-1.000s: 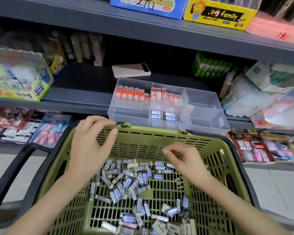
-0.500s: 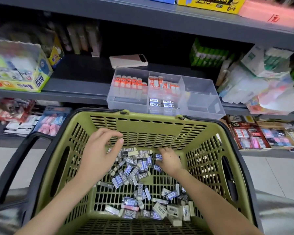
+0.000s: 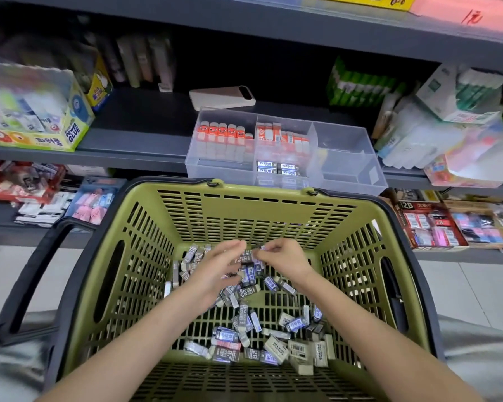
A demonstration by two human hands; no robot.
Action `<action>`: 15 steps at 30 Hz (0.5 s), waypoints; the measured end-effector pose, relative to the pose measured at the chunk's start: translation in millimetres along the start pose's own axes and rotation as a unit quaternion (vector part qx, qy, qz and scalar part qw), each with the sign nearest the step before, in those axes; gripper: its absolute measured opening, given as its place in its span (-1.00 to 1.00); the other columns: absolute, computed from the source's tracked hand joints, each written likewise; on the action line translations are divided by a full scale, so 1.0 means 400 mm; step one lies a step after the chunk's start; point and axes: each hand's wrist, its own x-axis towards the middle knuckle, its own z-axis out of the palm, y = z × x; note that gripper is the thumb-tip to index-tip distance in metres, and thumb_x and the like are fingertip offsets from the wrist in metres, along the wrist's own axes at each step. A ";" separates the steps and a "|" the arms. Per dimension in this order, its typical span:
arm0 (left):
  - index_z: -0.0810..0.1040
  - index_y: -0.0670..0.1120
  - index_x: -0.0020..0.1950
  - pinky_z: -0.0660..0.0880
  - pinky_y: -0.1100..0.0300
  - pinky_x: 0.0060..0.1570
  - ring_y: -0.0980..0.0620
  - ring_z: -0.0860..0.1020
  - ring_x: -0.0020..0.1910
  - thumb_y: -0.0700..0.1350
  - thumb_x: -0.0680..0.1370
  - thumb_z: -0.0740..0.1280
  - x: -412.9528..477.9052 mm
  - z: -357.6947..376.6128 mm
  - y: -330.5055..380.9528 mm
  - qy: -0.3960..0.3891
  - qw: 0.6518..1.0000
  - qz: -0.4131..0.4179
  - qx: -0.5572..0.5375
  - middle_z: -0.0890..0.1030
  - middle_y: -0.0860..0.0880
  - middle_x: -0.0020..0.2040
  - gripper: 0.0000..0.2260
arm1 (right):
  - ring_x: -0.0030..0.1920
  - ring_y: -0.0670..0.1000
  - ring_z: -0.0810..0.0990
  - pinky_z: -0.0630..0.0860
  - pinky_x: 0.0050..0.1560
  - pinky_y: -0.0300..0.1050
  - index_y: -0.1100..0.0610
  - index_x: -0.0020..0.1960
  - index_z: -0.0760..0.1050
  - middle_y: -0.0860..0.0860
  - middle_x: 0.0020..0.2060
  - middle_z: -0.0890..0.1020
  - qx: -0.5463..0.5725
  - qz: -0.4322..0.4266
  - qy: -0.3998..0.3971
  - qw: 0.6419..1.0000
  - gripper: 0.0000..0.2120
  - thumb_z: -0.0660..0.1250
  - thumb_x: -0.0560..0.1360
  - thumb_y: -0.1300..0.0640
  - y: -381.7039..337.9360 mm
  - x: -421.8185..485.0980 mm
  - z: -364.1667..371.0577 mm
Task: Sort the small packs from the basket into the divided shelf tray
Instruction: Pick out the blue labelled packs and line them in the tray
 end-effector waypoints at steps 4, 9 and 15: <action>0.53 -0.17 0.17 0.61 -0.06 -0.05 -0.11 0.64 0.03 -0.12 0.51 0.37 0.030 0.037 -0.031 -0.059 0.990 -0.060 -0.110 0.65 -0.16 0.09 -0.74 | -0.32 -0.01 0.58 0.52 -0.33 -0.19 0.12 -0.07 0.61 0.07 -0.24 0.64 0.121 -0.044 -0.157 0.979 -0.87 0.47 0.40 0.16 -0.033 -0.057 0.006; 0.49 -0.17 0.08 0.58 0.17 -0.38 -0.05 0.57 -0.29 -0.22 0.57 0.30 0.069 0.001 -0.067 0.078 0.992 -0.070 -0.069 0.59 -0.15 -0.19 -0.89 | 0.04 0.03 0.54 0.49 0.06 -0.10 0.12 0.11 0.52 0.02 -0.08 0.63 -0.347 -0.018 -0.026 0.937 -0.68 0.40 0.44 -0.03 0.060 -0.023 -0.005; 0.48 -0.12 -0.20 0.36 0.17 -0.32 -0.05 0.44 -0.28 -0.08 0.51 0.41 0.111 -0.100 -0.109 0.168 0.943 0.071 0.279 0.51 -0.01 -0.30 -0.82 | -0.02 0.03 0.58 0.52 0.03 -0.12 0.18 -0.05 0.61 0.05 -0.14 0.67 -0.379 0.017 -0.036 0.925 -0.75 0.38 0.45 0.00 0.141 0.010 0.014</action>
